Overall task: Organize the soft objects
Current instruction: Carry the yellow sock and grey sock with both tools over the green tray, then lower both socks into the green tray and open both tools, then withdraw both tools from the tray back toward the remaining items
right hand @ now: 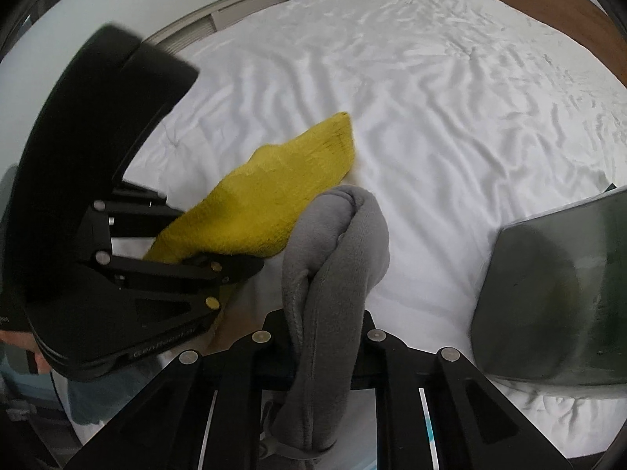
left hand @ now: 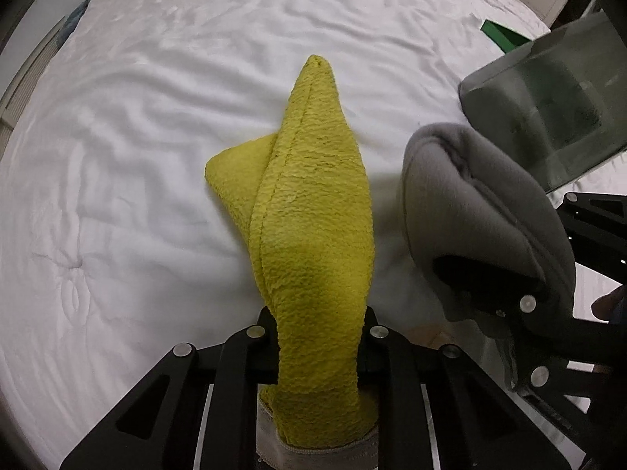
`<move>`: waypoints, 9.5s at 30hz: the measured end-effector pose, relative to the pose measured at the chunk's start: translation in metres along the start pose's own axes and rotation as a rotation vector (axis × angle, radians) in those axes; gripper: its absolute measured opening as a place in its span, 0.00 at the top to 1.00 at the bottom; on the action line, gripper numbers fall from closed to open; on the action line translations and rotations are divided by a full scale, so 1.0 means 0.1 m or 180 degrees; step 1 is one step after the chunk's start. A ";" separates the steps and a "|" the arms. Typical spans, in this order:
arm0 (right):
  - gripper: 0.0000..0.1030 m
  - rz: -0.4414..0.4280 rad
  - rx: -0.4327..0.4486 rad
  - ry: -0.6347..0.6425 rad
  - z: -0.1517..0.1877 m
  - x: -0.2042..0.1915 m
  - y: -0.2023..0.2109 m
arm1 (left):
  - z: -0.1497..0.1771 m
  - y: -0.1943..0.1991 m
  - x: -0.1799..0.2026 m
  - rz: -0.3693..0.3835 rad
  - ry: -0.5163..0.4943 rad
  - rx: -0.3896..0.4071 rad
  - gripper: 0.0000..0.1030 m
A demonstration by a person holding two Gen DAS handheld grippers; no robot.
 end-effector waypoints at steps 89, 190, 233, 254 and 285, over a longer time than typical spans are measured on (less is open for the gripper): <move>0.86 0.1228 0.0437 -0.0917 0.56 4.36 2.36 | -2.03 0.10 3.33 0.0091 0.0001 0.0848 0.85; 0.25 0.1491 -0.0027 -0.0607 0.63 5.25 1.35 | -2.32 -0.70 2.91 -0.0637 0.0078 0.0658 0.58; 0.08 0.1796 0.0780 -0.0938 1.25 3.98 3.46 | -1.49 0.74 3.79 0.0237 -0.0167 0.1153 0.20; 0.01 0.1594 0.0653 -0.1215 1.93 1.95 4.11 | 0.24 1.75 3.00 0.0613 -0.0474 0.1039 0.05; 0.03 0.0757 0.0552 -0.0934 1.30 -0.34 3.15 | 1.52 1.88 -0.08 -0.0447 0.0252 0.0712 0.05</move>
Point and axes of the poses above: each gripper's, at about its wrist camera, not at the fingertips, and y roughly against the way its jaws point, x to its right, z to its underside, the point moved 10 cm from there along -y, roughly the way its jaws point, and after that the axes turned 5 degrees about x, right-handed, at the moved point
